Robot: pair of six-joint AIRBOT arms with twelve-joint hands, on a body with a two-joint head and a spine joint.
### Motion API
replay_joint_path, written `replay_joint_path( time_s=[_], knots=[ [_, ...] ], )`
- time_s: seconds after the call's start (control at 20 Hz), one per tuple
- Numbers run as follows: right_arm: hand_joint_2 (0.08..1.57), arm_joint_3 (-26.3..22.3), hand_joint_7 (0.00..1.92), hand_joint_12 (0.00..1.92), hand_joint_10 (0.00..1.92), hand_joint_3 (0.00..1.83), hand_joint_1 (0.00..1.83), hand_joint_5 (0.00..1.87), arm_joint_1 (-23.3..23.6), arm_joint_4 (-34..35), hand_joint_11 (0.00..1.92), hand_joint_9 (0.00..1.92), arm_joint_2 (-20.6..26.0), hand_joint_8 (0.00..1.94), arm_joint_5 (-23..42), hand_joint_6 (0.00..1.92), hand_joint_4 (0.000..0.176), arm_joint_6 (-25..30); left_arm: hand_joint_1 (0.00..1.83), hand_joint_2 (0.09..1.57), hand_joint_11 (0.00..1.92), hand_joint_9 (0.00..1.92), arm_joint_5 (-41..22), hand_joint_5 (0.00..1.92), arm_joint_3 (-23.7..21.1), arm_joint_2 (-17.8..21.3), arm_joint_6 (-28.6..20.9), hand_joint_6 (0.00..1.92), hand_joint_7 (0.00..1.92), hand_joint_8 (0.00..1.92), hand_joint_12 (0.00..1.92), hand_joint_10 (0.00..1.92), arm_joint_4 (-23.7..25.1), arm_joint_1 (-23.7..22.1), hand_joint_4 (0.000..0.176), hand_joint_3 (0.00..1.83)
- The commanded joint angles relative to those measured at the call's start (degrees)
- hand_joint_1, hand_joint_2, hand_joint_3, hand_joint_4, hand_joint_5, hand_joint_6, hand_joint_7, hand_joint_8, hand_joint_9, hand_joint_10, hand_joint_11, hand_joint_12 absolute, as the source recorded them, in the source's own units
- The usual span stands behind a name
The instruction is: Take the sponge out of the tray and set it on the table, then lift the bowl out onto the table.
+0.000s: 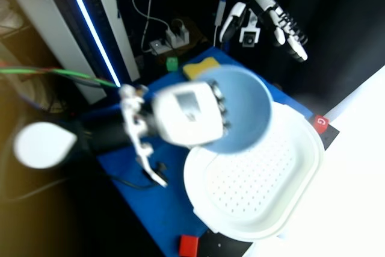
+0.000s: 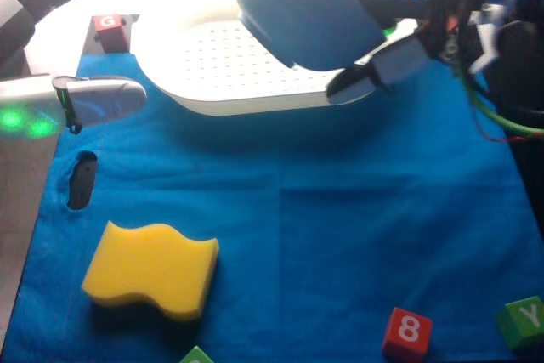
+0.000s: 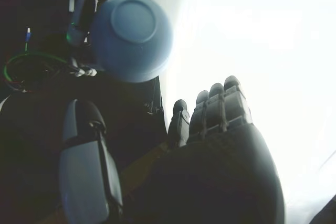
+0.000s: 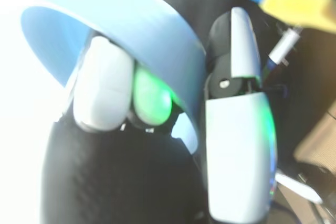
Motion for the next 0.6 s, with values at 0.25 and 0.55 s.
replay_joint_path(
  time_s=[0.25, 0.55],
  knots=[
    [1.43, -8.87, 1.32, 1.92, 1.92, 0.02, 1.30, 0.68, -4.54, -1.63, 1.72, 1.63, 6.28, 1.94, 6.88, 1.92, 0.000, -0.34, 0.57, 0.95, 0.00, 0.00, -7.94, 0.09, -0.53, 0.07, -0.52, 0.01, 0.00, 0.00, 0.00, 0.00, -1.37, 0.15, 0.142, 0.00],
    [1.29, -9.35, 1.27, 1.92, 1.92, 0.00, 1.44, 0.95, -6.94, -8.48, 1.70, 1.55, 5.43, 1.94, 3.89, 1.92, 0.000, 2.12, 0.58, 0.97, 0.00, 0.00, -7.71, 0.09, -0.65, 0.11, -0.52, 0.00, 0.00, 0.00, 0.00, 0.00, -1.37, 0.26, 0.152, 0.01]
  ],
)
